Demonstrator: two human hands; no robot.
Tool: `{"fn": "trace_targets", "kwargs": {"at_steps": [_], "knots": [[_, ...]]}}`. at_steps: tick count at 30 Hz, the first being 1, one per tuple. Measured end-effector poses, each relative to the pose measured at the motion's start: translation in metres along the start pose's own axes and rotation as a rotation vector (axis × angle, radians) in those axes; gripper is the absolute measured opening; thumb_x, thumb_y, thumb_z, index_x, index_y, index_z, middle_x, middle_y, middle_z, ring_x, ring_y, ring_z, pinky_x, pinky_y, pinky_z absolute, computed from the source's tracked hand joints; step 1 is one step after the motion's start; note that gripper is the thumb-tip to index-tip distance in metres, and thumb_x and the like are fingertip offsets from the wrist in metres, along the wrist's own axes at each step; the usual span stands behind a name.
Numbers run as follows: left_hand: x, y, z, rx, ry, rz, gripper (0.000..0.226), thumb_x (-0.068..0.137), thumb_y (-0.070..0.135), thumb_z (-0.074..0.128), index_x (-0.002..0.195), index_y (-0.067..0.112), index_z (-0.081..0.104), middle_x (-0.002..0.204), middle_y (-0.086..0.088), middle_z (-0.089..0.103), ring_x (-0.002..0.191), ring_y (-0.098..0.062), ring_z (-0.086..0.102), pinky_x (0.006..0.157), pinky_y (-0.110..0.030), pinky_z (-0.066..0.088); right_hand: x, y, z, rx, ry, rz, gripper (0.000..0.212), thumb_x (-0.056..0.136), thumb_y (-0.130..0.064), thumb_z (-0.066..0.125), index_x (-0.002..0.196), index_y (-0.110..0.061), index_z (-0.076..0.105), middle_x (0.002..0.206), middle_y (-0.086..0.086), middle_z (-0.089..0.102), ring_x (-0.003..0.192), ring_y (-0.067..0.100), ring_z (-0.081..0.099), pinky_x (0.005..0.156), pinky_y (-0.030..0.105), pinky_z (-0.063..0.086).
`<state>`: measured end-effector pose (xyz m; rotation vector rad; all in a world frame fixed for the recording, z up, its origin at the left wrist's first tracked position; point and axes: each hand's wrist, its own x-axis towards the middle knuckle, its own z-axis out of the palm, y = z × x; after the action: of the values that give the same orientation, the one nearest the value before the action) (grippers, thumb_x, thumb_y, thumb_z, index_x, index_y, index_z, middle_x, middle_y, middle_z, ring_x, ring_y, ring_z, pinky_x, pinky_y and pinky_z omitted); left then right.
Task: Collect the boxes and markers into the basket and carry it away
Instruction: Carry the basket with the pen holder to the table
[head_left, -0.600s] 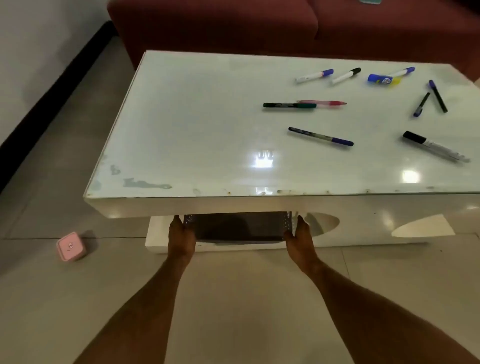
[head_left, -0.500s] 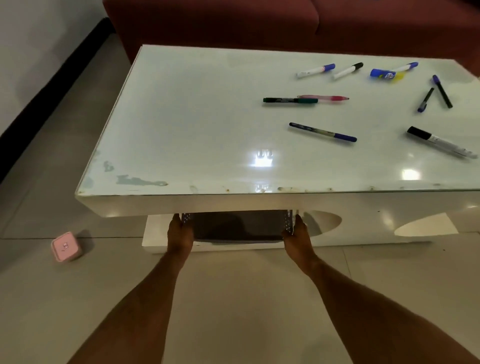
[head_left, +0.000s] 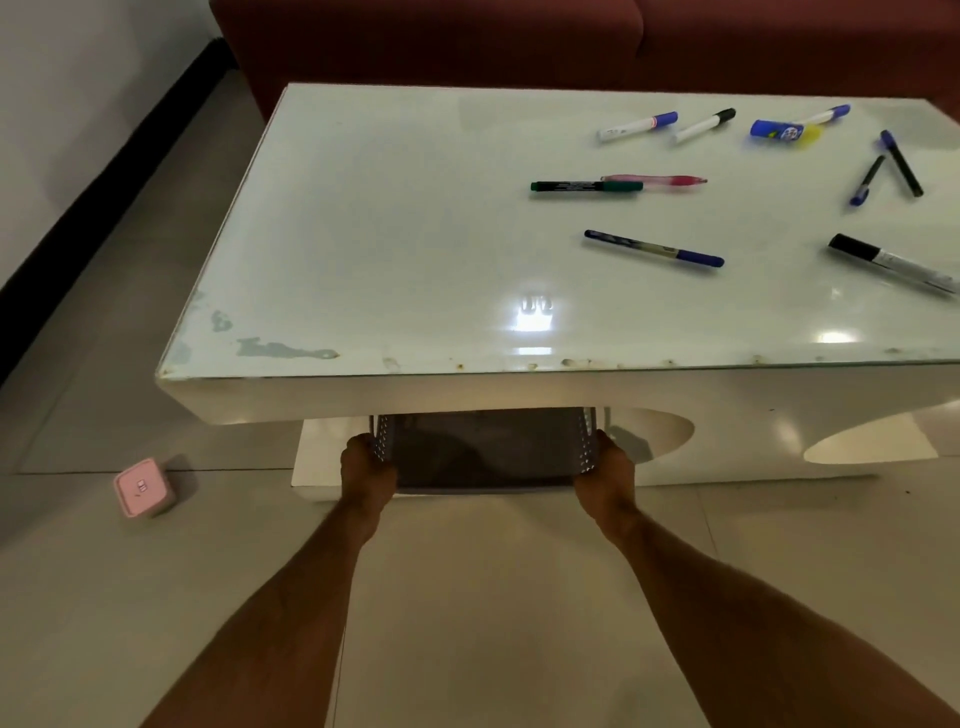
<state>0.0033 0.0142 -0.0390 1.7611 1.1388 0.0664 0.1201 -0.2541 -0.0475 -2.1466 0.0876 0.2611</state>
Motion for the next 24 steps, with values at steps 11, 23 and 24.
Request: {"fn": "trace_targets", "kwargs": {"at_steps": [11, 23, 24], "knots": [[-0.078, 0.004, -0.019, 0.020, 0.021, 0.039, 0.016, 0.086, 0.004, 0.067, 0.100, -0.002, 0.067, 0.095, -0.013, 0.069, 0.076, -0.021, 0.061, 0.049, -0.017, 0.039, -0.062, 0.008, -0.039, -0.125, 0.005, -0.010, 0.013, 0.091, -0.004, 0.065, 0.104, -0.006, 0.067, 0.099, 0.006, 0.070, 0.091, 0.023, 0.068, 0.079, 0.033, 0.060], [-0.187, -0.014, -0.055, -0.028, 0.073, -0.028, 0.012, 0.086, -0.003, 0.063, 0.097, 0.002, 0.066, 0.089, -0.011, 0.067, 0.067, -0.019, 0.060, 0.049, -0.019, 0.043, -0.157, 0.008, -0.084, 0.025, 0.008, 0.066, 0.009, 0.087, -0.003, 0.069, 0.088, -0.012, 0.070, 0.086, 0.003, 0.073, 0.082, 0.021, 0.071, 0.068, 0.025, 0.059], [-0.196, -0.014, -0.059, -0.038, 0.074, -0.031, 0.013, 0.085, -0.006, 0.062, 0.095, 0.002, 0.065, 0.087, -0.011, 0.066, 0.069, -0.021, 0.059, 0.051, -0.019, 0.043, -0.164, 0.007, -0.088, 0.019, 0.007, 0.070, 0.010, 0.087, -0.002, 0.069, 0.088, -0.012, 0.070, 0.085, 0.004, 0.073, 0.083, 0.023, 0.071, 0.070, 0.027, 0.061]]}}
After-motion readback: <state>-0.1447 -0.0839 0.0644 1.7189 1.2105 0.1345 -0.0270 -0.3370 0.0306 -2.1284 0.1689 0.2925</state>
